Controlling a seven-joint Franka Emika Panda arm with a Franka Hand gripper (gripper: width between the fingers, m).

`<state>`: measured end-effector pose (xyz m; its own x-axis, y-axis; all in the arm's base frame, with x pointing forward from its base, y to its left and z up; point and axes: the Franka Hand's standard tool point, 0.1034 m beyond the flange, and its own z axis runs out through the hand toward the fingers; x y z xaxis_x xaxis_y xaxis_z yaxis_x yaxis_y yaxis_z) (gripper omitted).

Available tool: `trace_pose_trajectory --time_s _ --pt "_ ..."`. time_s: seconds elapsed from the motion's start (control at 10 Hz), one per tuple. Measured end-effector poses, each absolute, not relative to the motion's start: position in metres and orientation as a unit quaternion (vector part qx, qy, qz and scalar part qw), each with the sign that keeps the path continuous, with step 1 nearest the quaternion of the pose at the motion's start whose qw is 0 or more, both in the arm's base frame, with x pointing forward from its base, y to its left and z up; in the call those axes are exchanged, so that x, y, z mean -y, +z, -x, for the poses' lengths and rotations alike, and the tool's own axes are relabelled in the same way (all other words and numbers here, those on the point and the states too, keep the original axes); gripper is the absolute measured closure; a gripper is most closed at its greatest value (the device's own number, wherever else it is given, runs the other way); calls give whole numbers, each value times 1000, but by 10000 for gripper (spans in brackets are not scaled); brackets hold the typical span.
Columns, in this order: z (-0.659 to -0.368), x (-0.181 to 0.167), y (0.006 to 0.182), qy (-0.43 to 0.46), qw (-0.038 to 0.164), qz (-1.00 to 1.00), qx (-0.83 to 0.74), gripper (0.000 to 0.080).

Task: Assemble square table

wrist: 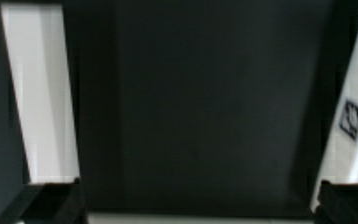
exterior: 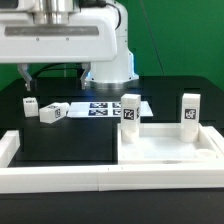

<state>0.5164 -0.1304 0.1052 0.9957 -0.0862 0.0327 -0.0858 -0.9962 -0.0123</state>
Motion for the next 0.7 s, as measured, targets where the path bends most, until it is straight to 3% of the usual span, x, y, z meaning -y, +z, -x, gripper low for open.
trace_pose_trajectory --time_s 0.2,0.5,0.7 --pt "-489 141 89 -4 14 991 -130 150" --pt "-491 139 89 -3 14 989 -149 150" --pt "-481 138 86 25 26 987 -156 150"
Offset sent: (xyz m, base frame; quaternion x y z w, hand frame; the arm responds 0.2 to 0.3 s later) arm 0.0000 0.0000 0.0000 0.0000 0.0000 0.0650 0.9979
